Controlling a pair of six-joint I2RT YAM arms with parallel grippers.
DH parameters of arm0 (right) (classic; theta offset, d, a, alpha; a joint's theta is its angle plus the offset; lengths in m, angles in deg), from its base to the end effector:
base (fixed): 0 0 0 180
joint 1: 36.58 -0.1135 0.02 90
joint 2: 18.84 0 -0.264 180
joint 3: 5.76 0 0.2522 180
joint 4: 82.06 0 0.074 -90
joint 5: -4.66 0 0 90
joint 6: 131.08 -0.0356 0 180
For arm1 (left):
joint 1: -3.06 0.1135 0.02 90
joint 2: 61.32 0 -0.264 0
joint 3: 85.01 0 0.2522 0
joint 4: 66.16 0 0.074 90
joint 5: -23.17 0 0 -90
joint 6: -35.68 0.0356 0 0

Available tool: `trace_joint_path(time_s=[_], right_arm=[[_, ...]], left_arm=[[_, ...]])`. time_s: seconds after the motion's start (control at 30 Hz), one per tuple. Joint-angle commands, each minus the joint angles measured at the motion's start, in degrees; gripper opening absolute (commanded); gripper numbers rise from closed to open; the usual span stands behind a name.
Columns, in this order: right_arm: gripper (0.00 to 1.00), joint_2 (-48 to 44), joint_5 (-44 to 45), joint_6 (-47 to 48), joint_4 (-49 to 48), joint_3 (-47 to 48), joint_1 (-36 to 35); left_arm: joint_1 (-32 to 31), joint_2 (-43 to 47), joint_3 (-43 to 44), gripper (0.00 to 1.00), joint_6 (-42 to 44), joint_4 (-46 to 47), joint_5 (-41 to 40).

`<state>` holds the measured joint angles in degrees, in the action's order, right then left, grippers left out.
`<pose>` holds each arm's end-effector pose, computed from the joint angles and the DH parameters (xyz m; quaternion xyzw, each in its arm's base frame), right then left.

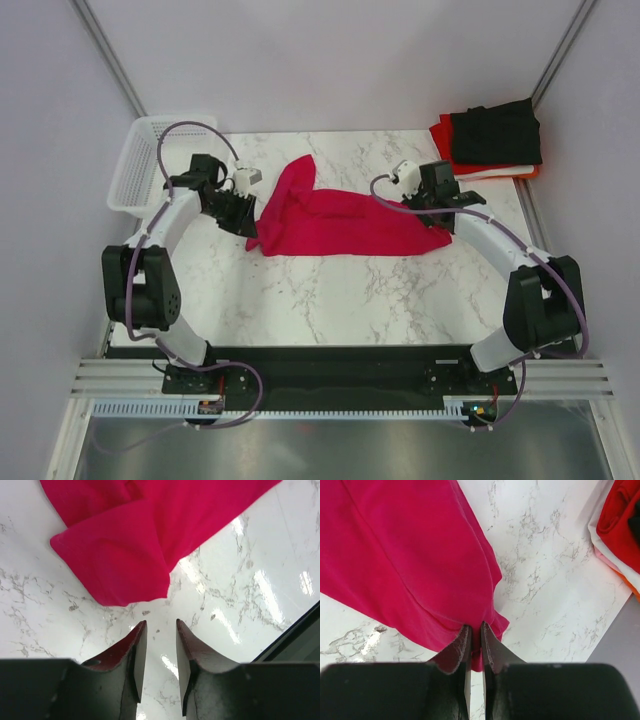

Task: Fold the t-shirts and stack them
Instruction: Flatten the tshirt out

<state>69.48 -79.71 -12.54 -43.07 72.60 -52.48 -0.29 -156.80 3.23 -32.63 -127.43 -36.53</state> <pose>0.3208 0.0877 0.2512 -0.3378 0.8724 -0.0843 0.3430 0.3322 -0.0374 0.2471 0.2531 0.9152 -0.2248 0.2186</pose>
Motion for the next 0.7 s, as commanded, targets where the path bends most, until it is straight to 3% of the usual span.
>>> trace_joint_path(time_s=[0.0, 0.37, 0.53, 0.67], right_arm=[[0.00, 0.9, 0.3, 0.9, -0.8, 0.7, 0.1], [0.00, 8.9, 0.3, 0.3, -0.8, 6.3, 0.1], [0.00, 9.1, 0.3, -0.1, -0.6, 6.6, 0.1], [0.00, 8.9, 0.5, -0.8, -0.5, 6.5, 0.2]], left_arm=[[0.2, 6.1, 0.6, 0.39, 6.4, 1.6, 1.0], [1.1, -13.8, 13.3, 0.44, 9.6, 6.5, -10.4], [2.6, -18.7, 18.3, 0.48, 12.2, 5.8, -11.7], [5.0, -22.3, 21.4, 0.50, 13.0, 3.4, -7.1]])
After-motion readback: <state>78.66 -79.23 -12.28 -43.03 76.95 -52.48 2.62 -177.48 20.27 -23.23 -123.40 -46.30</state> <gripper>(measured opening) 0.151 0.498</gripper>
